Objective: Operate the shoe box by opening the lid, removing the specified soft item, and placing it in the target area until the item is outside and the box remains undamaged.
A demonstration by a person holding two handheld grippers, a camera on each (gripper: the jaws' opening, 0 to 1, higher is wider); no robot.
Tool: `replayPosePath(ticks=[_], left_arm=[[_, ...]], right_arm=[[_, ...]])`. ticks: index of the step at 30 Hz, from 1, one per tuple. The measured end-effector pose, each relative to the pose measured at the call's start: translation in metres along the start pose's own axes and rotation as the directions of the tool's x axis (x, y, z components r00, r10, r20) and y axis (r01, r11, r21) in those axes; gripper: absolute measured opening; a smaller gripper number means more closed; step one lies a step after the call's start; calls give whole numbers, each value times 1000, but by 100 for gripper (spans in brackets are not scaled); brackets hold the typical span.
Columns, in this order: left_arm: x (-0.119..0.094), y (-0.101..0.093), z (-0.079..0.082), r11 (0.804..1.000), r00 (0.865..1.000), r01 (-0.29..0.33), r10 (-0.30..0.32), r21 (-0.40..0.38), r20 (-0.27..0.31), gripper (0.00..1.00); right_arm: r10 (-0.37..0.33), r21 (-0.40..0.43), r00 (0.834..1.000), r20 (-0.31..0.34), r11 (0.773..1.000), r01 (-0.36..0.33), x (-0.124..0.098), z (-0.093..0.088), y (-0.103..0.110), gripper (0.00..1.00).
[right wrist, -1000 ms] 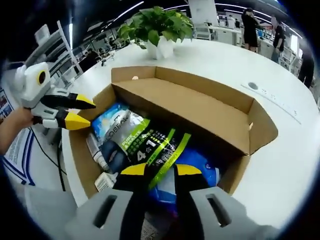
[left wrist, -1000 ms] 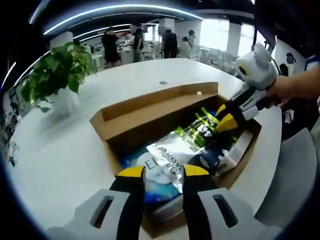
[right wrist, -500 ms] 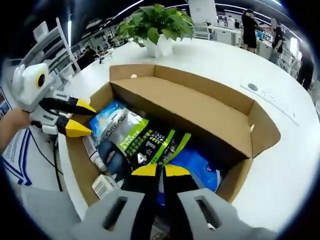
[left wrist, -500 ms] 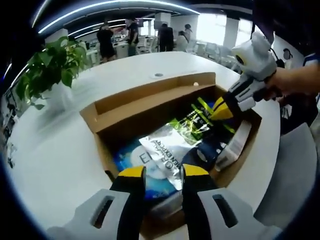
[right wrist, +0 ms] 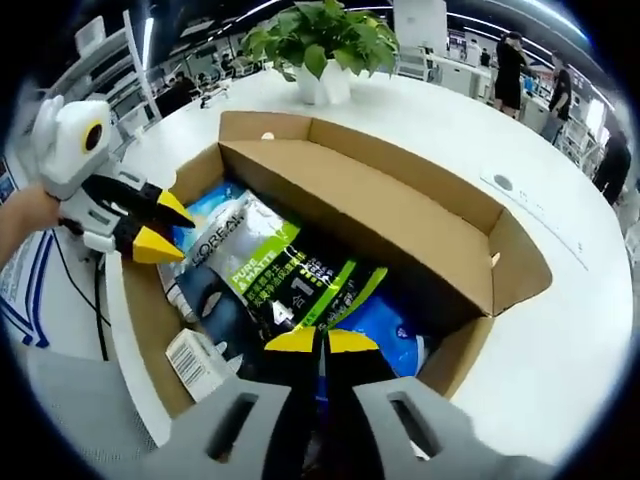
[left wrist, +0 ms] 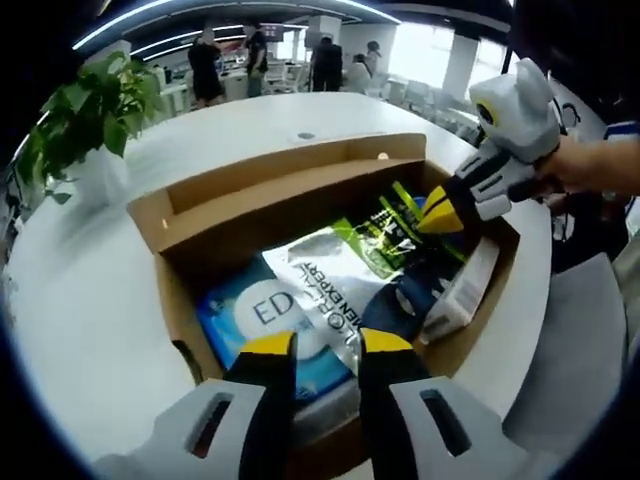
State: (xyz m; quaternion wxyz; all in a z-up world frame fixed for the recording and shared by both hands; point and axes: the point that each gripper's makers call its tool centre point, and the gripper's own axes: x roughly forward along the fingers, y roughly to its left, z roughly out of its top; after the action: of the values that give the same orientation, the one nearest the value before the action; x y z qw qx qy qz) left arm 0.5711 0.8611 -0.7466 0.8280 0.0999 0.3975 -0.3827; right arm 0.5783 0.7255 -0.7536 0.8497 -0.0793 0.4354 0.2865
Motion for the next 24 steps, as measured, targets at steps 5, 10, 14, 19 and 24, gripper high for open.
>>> replayPosePath(ticks=[5, 10, 14, 19, 24], left_arm=[[6, -1, -1, 999, 1000, 18, -18, -30, -8, 19], [9, -2, -2, 997, 999, 37, -38, -61, -14, 18], [13, -4, -4, 991, 998, 60, -62, -116, -11, 15], [15, -5, -4, 983, 997, 70, -72, -170, -6, 12], [14, -2, 1, 978, 998, 62, -60, -201, 17, 0]], right_arm=[[-3, -12, 1000, -4, 1000, 3, 2, -1, 0, 0], [-2, -17, 1000, -6, 1000, 2, 2, -2, 0, 0], [-2, -17, 1000, -4, 1000, 2, 4, -3, -1, 0], [-4, -2, 1000, 4, 1000, 4, 4, -3, -1, 0], [1, 18, 1000, 16, 1000, -2, 2, -3, -1, 0]])
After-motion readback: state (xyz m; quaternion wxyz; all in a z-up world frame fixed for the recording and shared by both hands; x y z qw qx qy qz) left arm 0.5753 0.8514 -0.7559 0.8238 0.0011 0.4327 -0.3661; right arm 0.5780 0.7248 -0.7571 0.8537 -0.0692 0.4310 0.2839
